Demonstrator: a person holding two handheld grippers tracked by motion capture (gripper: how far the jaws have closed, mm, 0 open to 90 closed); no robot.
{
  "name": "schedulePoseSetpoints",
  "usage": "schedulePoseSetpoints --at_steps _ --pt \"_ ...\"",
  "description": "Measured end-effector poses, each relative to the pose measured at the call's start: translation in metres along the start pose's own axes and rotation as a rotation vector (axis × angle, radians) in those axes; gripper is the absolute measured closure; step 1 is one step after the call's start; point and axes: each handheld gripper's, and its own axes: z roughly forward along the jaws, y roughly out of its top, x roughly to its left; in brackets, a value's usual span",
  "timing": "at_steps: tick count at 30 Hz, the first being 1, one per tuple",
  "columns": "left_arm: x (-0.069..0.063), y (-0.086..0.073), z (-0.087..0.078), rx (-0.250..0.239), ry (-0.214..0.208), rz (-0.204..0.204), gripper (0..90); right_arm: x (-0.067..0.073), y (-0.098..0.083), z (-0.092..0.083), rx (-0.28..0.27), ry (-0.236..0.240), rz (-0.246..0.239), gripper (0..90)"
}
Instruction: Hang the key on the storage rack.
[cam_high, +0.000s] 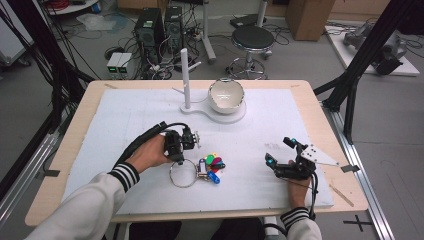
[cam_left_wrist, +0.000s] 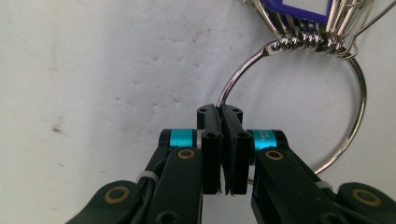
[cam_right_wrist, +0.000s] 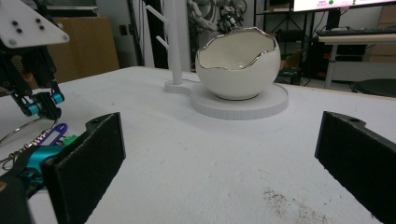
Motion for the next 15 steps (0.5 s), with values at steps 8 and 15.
schedulePoseSetpoints --at_steps 8,15 --pt "0.009 -0.013 -0.021 -0.113 0.069 -0.005 86.8 0.0 0.0 0.0 0.001 0.0 -0.006 1.2" --pt "0.023 -0.032 -0.043 -0.278 0.059 -0.08 87.2 0.001 0.0 0.0 0.0 0.0 -0.005 1.2"
